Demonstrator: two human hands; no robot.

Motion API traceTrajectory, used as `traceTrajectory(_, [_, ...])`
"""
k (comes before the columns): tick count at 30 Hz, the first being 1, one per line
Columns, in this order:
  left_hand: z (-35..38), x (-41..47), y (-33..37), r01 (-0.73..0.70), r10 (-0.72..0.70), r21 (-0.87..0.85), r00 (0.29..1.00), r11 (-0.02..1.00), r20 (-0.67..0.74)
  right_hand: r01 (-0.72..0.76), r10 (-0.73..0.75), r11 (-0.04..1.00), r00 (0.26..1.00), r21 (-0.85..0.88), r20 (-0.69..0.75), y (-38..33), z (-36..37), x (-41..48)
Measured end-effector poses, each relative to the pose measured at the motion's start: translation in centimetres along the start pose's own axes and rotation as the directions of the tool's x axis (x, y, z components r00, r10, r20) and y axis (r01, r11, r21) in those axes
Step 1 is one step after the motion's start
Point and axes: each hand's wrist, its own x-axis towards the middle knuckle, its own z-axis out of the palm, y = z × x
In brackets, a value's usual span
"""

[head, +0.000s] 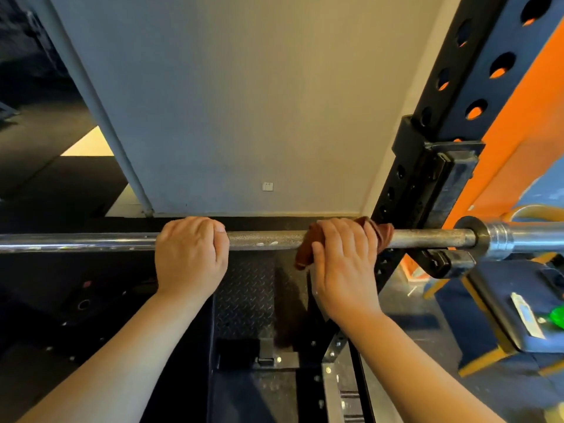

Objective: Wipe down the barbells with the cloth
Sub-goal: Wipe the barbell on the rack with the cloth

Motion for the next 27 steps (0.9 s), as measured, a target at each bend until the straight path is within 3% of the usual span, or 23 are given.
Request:
traceTrajectory(3, [0.3, -0.3, -0.6, -0.036, 0.037, 0.015, 0.999, 0.999, -0.01, 0.093, -0.088, 0.993, 0.994, -0.077, 0.066, 2.4, -1.5, 0.2])
traceTrajectory(8, [0.8, -0.2, -0.4, -0.014, 0.016, 0.025, 0.998, 1.0, -0.057, -0.138, 0.139, 0.988, 0.99, -0.071, 0.001, -1.3, -0.3, 0.0])
traceTrajectory(11, [0.7, -0.3, -0.4, -0.015, 0.015, 0.006, 0.998, 1.0, -0.059, -0.045, 0.047, 0.998, 0.998, -0.051, 0.038, -3.0, 0.6, 0.0])
traceTrajectory(14, [0.9, -0.3, -0.6, -0.014, 0.014, -0.008, 0.999, 1.0, -0.047, 0.091, -0.077, 0.984, 0.992, -0.152, 0.097, -0.4, -0.7, 0.2])
traceTrajectory(18, [1.1, -0.1, -0.4, -0.004, 0.005, 0.012, 0.997, 1.0, -0.079, -0.081, 0.095, 0.973, 0.994, -0.216, 0.055, -0.1, -1.0, 0.4])
traceTrajectory(21, [1.1, -0.2, -0.3, -0.015, 0.016, 0.016, 0.995, 1.0, -0.096, -0.173, 0.178, 0.97, 0.984, -0.169, 0.016, -3.0, 0.6, 0.3])
traceTrajectory(27, [1.1, -0.2, -0.5, -0.031, 0.031, 0.003, 0.993, 1.0, -0.111, 0.089, -0.061, 0.962, 0.991, -0.258, 0.117, 0.9, -1.7, 0.2])
